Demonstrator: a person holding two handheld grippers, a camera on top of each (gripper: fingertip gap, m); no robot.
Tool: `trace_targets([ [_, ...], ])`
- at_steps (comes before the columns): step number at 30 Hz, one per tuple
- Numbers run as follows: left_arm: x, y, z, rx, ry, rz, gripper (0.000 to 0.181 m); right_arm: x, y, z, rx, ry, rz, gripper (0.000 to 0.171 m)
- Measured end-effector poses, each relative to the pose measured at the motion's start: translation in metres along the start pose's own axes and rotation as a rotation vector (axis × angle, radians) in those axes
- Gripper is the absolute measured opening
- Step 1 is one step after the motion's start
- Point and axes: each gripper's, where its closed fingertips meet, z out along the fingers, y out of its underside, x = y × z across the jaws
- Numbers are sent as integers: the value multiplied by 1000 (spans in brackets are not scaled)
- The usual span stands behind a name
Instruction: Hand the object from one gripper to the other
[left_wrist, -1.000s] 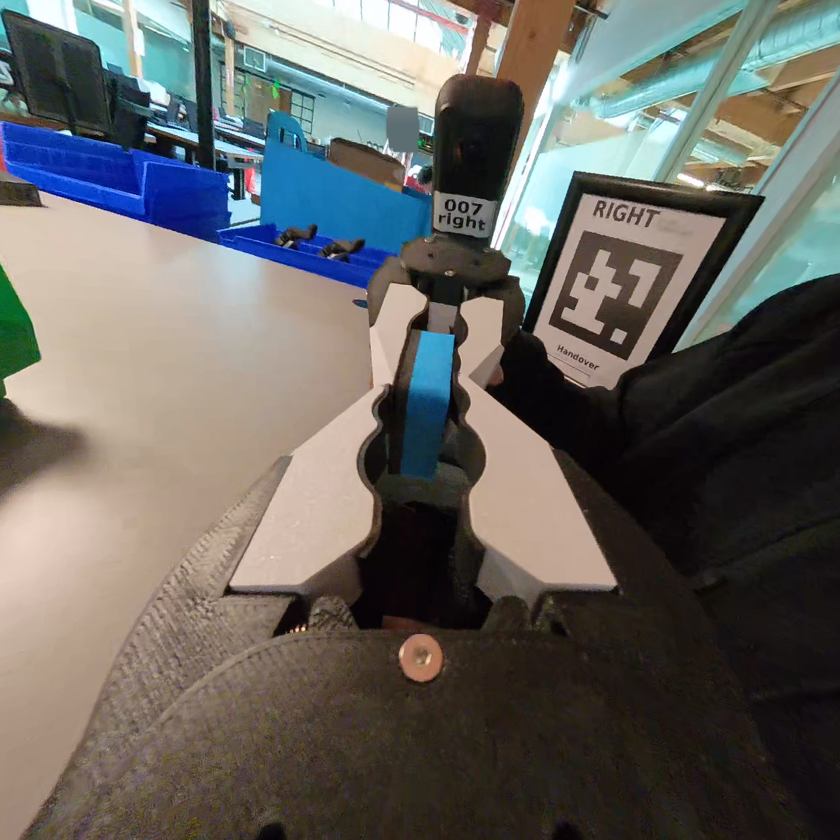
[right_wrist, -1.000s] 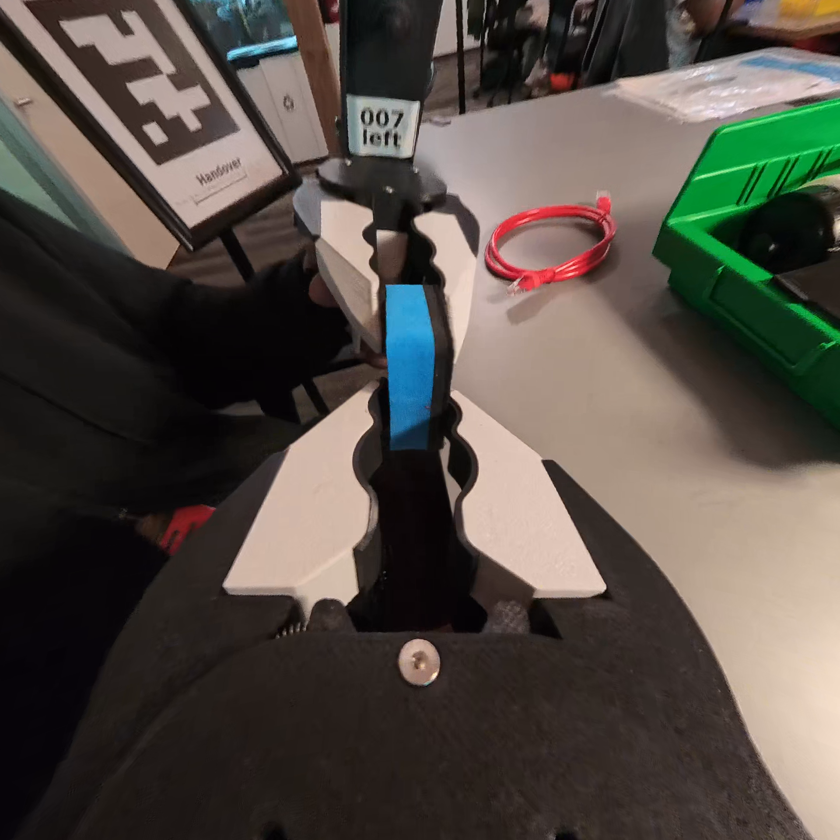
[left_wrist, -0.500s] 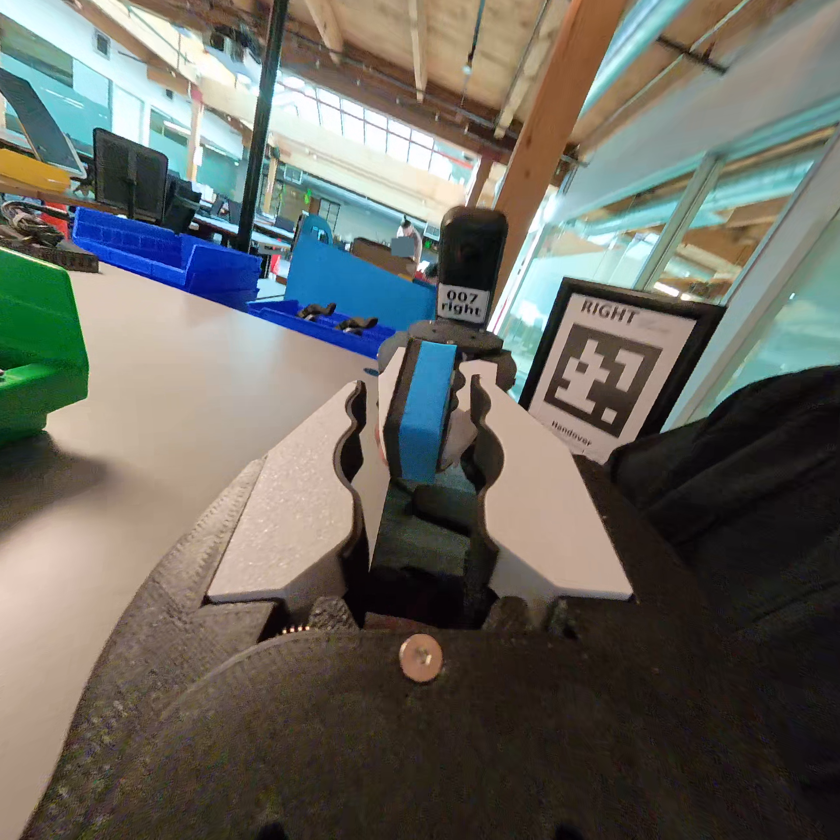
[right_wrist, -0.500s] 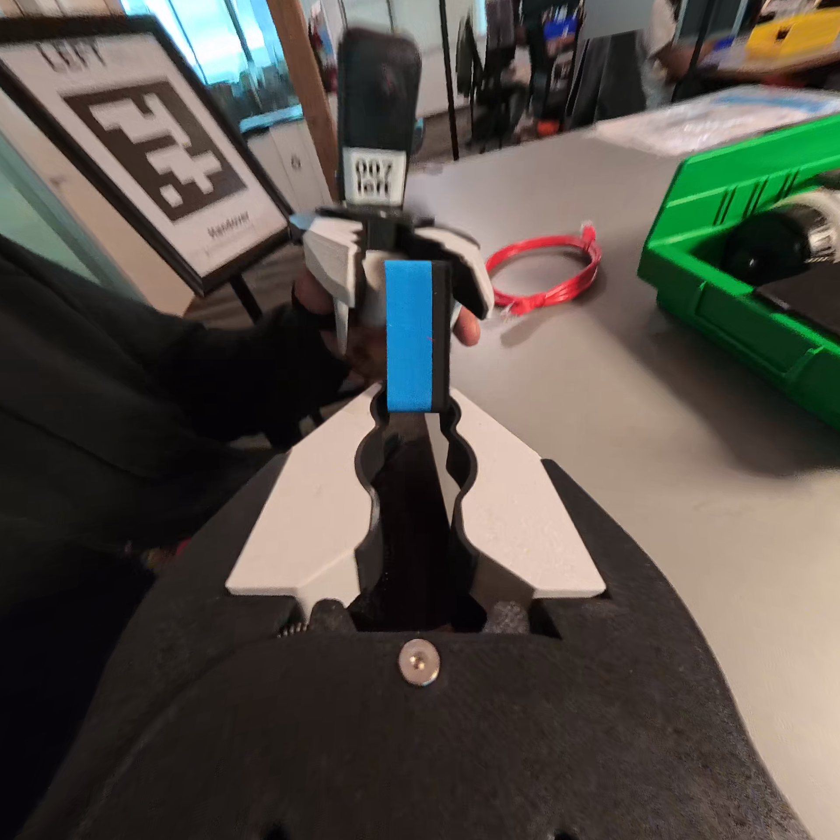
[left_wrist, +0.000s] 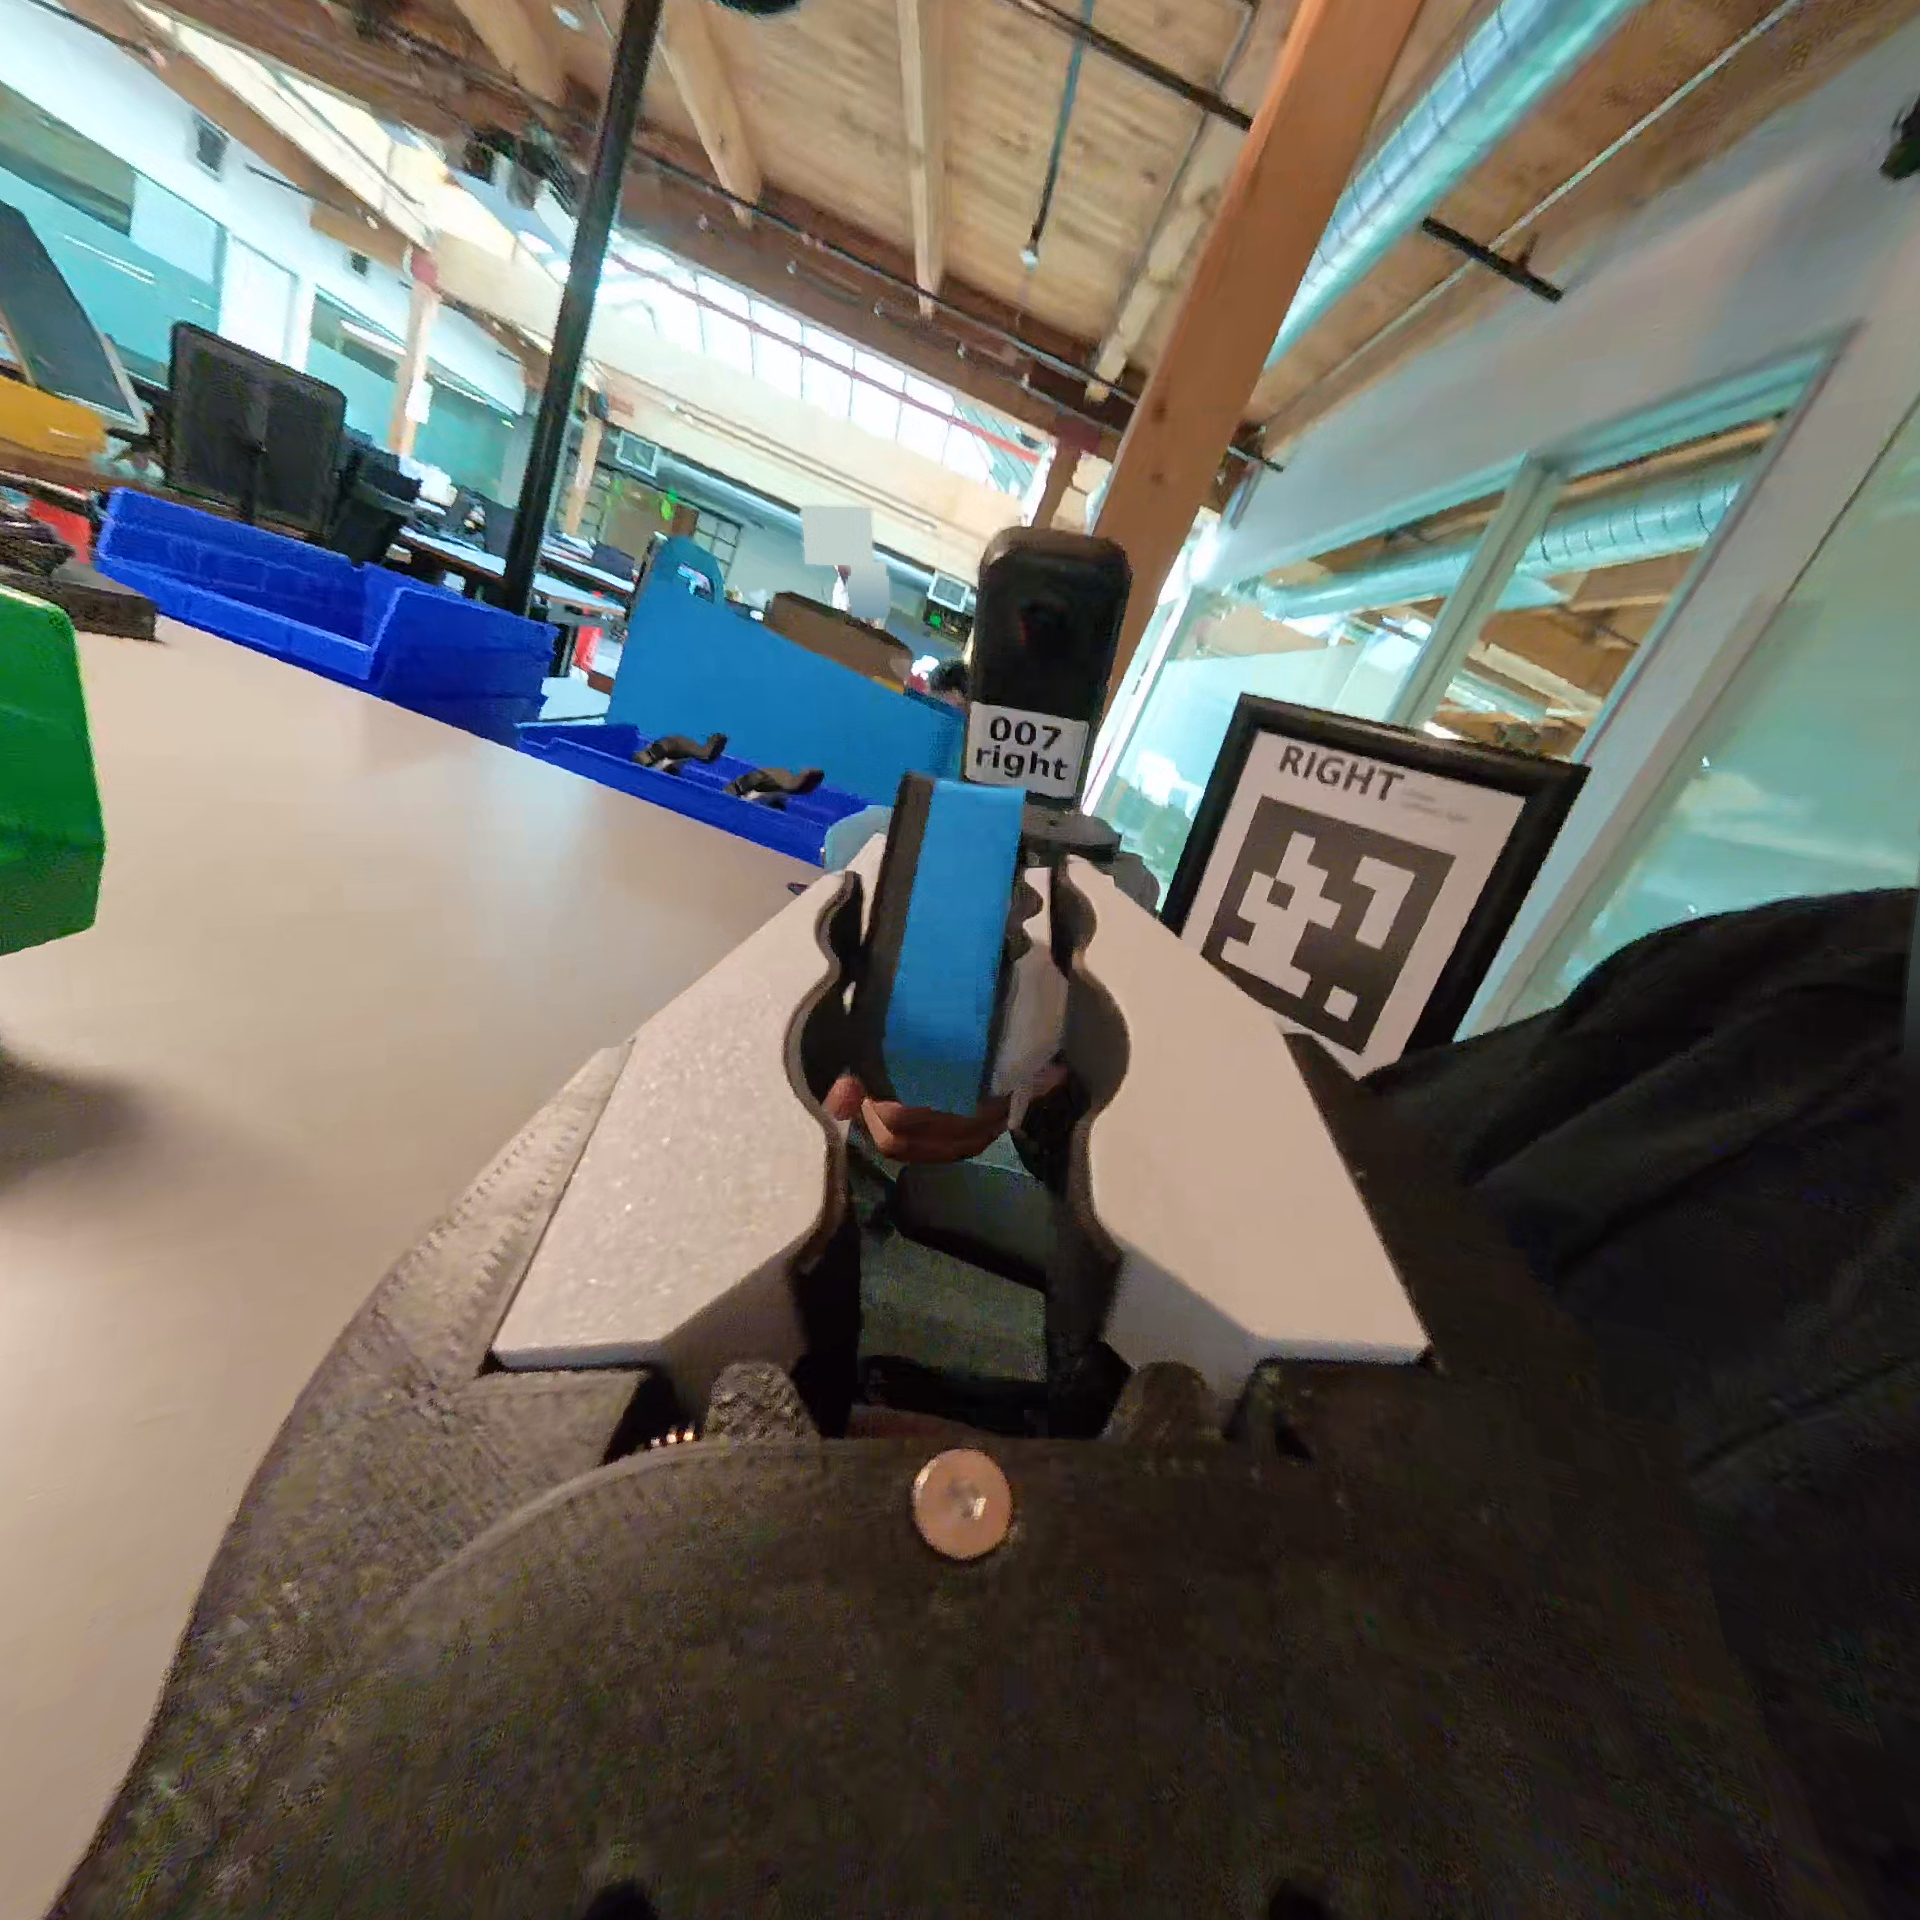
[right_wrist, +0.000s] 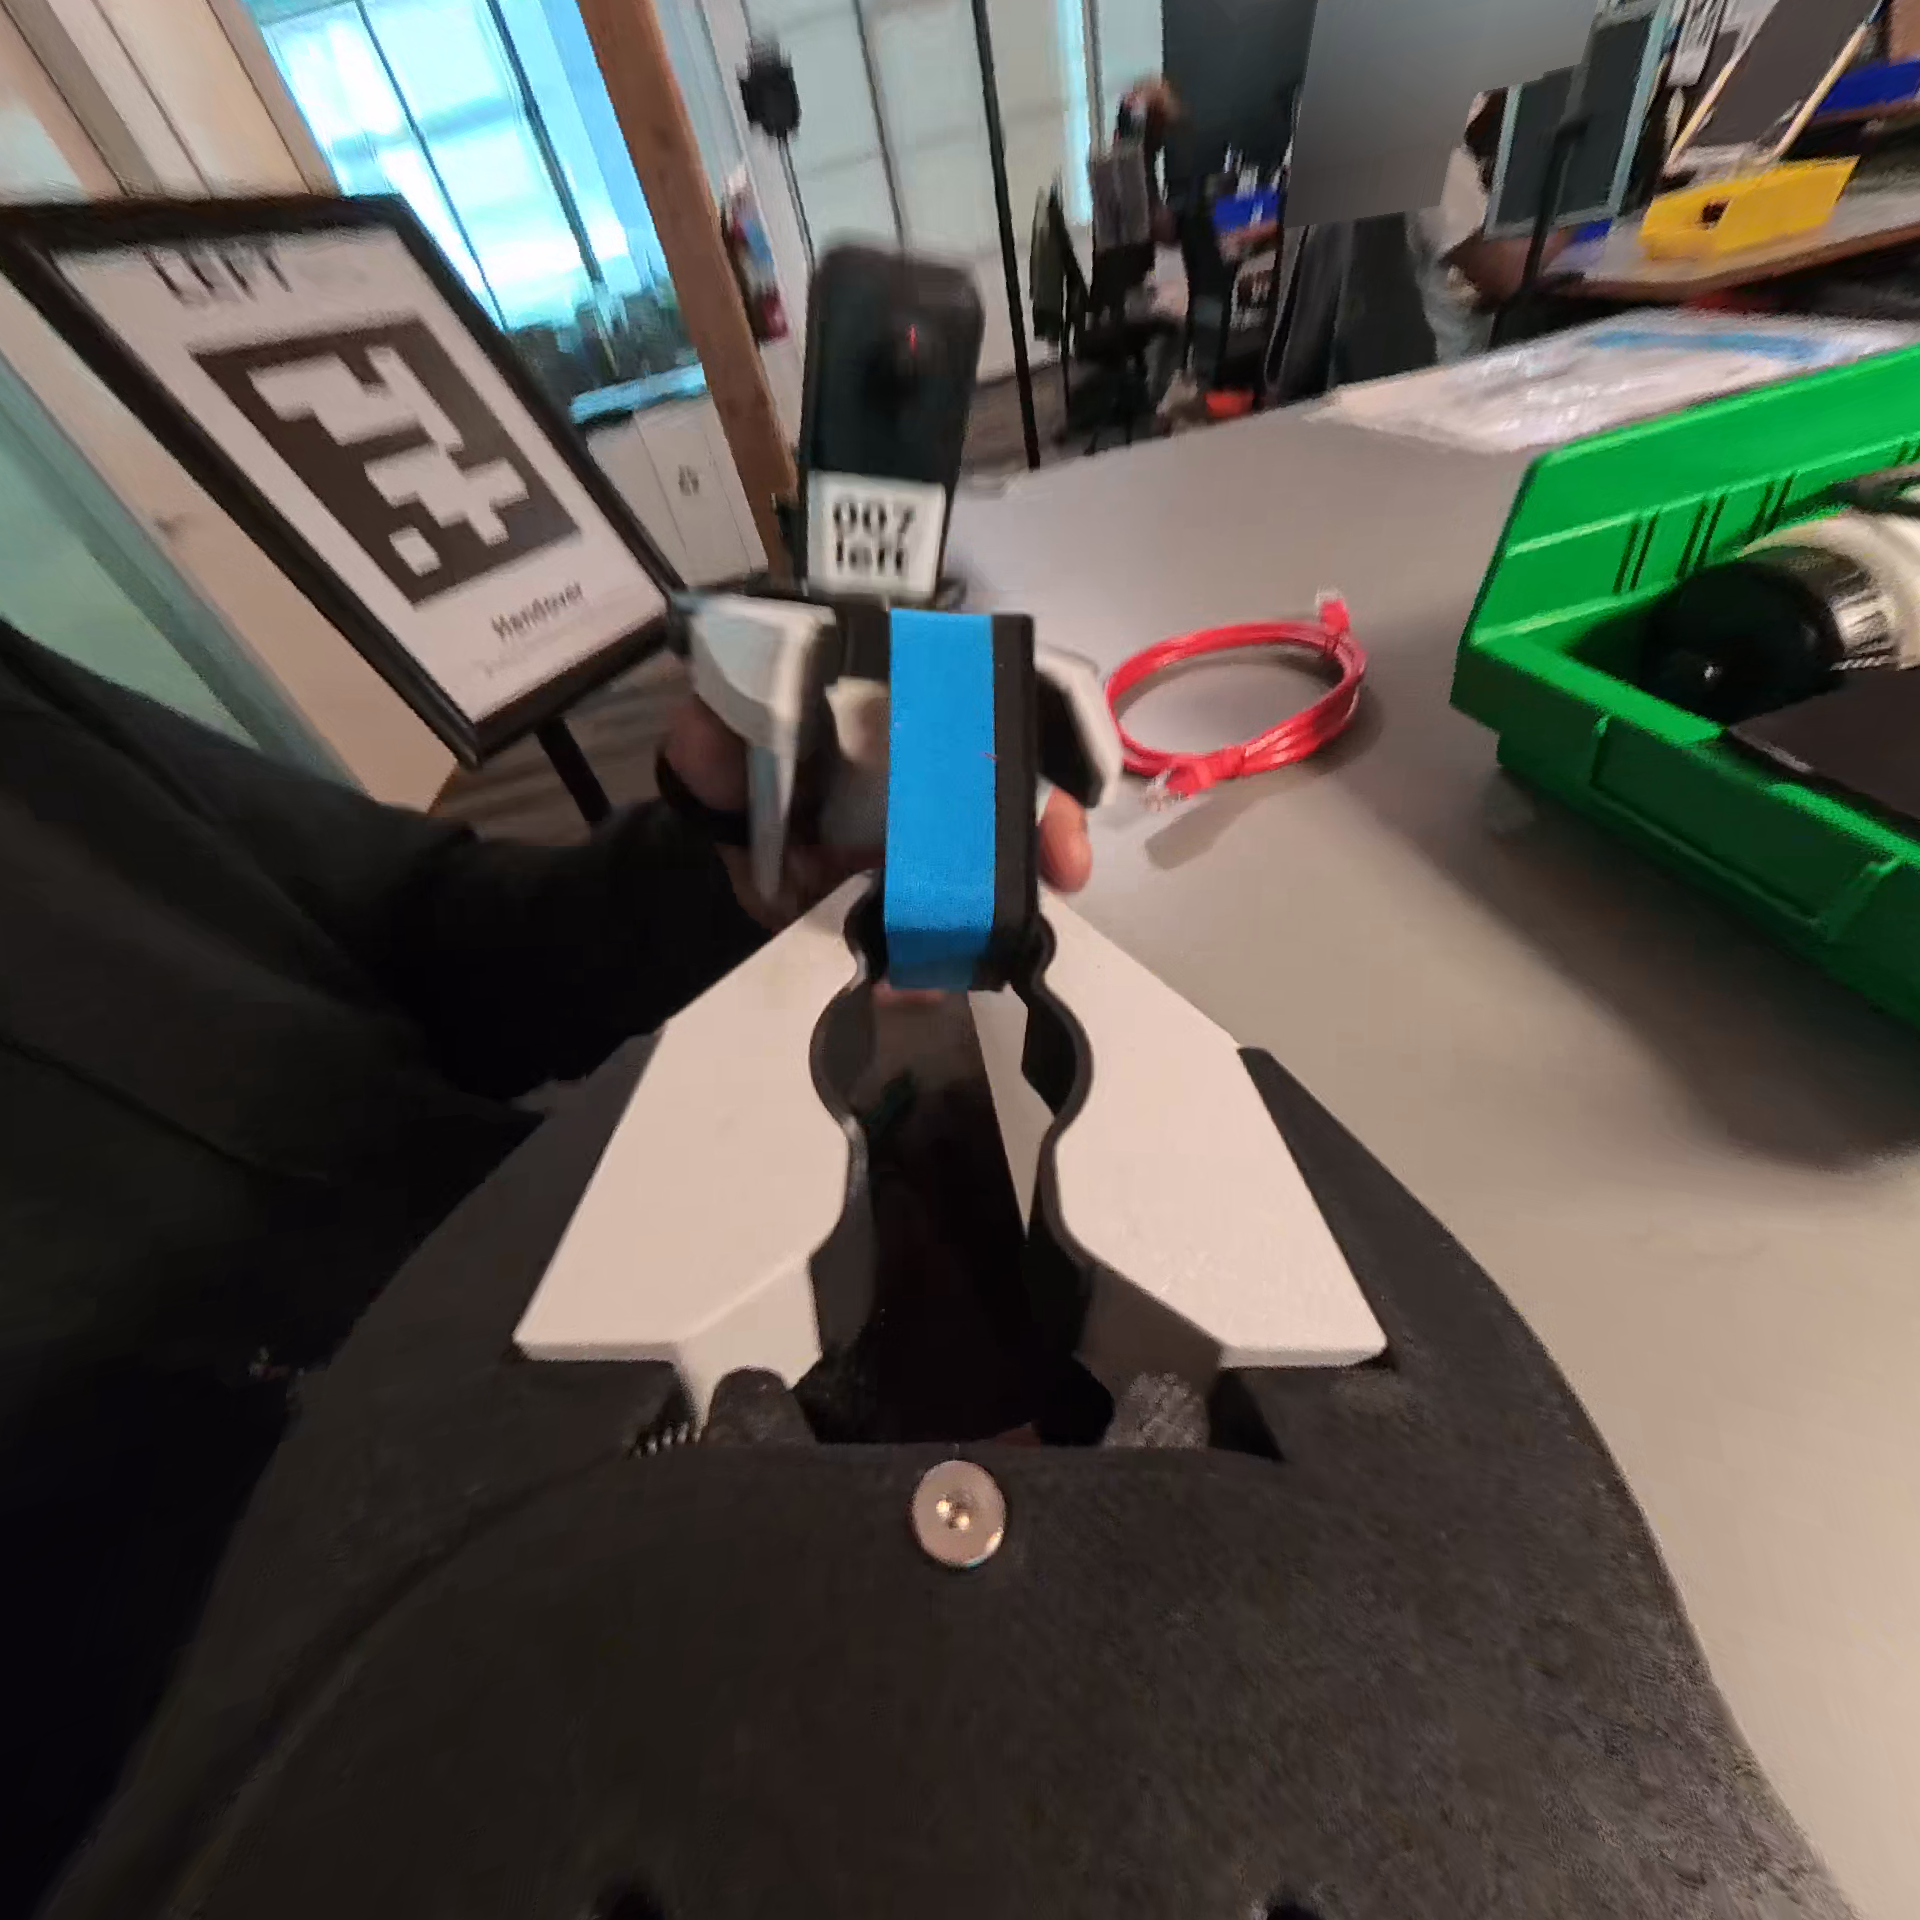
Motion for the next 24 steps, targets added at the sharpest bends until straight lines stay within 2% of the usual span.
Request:
trace_targets([
  [1,3,2,-1,-28,11,8,48,-1,7,1,-48,-1,-14,23],
  [3,5,8,-4,-88,20,47,47,-4,20,0,-131,-10,-40,23],
  [5,6,21,-5,-186,-2,107,25,-9,28,-2,-187,-33,-62,23],
  [6,5,22,-5,-198,-14,132,24,-8,27,-2,-185,-20,-72,24],
  [8,2,10,-3,-118,-38,120,23,-4,13,-2,-98,-1,-53,28],
  [10,-2,-15,-8,46,-39,55,23,-2,-1,-2,4,-7,-7,47],
  [12,-4,-31,-16,175,-19,-16,23,-4,-5,2,42,-25,19,53],
  [13,-4,-33,-16,204,-17,-31,23,-3,-6,4,45,-13,13,48],
  [14,-2,-28,-11,200,-11,-33,24,-2,-6,5,50,4,-1,29],
  [16,1,-18,-4,136,4,-23,25,-2,-1,7,17,11,-18,23],
  [19,3,-8,-5,20,6,20,49,-4,9,3,-59,-4,-39,23],
  [20,4,-3,-6,-21,6,40,50,-6,13,2,-89,-12,-49,23],
  [22,8,13,-6,-141,23,75,29,-9,18,0,-130,-25,-65,22],
  [24,5,18,-6,-182,-2,128,24,-8,18,-1,-134,-16,-75,24],
])
